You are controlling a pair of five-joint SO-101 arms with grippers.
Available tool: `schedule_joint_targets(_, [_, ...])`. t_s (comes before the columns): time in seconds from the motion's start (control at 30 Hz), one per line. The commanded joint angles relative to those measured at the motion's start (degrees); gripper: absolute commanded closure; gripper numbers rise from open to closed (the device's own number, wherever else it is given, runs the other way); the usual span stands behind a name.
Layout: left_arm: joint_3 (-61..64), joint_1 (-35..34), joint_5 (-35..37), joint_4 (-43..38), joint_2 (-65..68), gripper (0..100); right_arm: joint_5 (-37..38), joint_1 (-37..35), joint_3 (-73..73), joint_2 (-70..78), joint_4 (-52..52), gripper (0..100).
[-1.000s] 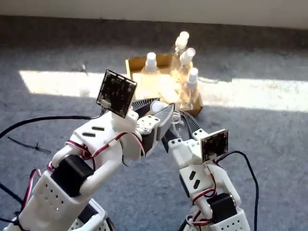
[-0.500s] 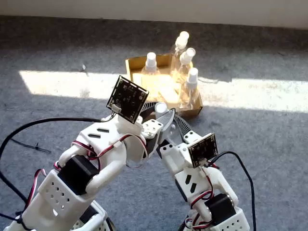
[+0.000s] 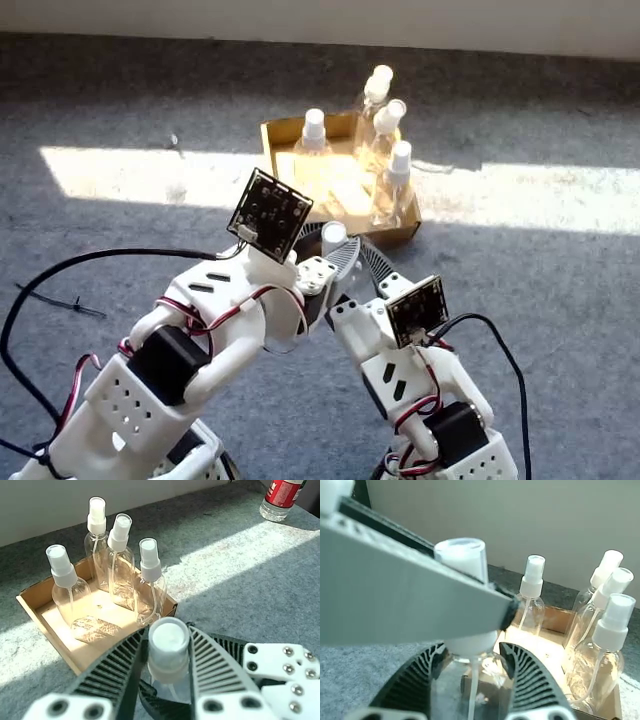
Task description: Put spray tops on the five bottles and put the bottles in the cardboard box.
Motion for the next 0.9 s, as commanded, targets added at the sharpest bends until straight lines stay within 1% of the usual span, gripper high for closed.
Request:
schedule_joint_targets(0.0, [-1.8,0.75,-2.2,2.99,-0.04,85,0.44,-0.04,-3.91,-0.75,0.04,99.5])
schedule_joint_targets(0.07, [-4.97,0.84,-4.66,6.42,-0.04,81,0.44,-0.04,-4.0,-0.75,0.04,99.5])
schedule_joint_targets(0.27, [-16.84,0.31,-8.35,13.71,-0.04,81,0.53,0.04,-4.0,-0.75,-0.22,99.5])
schedule_joint_targets(0.43, [-25.01,0.04,-8.97,16.79,-0.04,81,0.53,0.04,-3.74,-0.75,-0.31,99.5])
schedule_joint_targets(0.5, [-28.62,-2.59,-11.43,17.32,-0.13,81,0.53,0.04,-3.74,-0.75,-0.4,99.5])
schedule_joint_targets(0.57, [-31.96,-7.96,-12.48,17.32,-0.13,81,0.53,0.4,-3.74,-0.75,-2.15,99.5])
schedule_joint_targets(0.6, [-32.92,-11.91,-12.4,17.32,-0.13,81,0.53,1.45,-3.74,-0.75,-4.7,99.5])
schedule_joint_targets(0.7, [-32.92,-26.07,-11.96,19.43,0.22,81,0.53,5.93,-2.33,-0.13,-17.89,99.5])
schedule_joint_targets(0.8, [-27.21,-39.16,-9.05,21.27,0.31,81,0.53,8.48,2.33,0.04,-30.46,99.5])
schedule_joint_targets(0.87, [-21.05,-46.2,-8.62,21.19,0.31,81,0.44,8.57,4.53,1.1,-33.01,99.5])
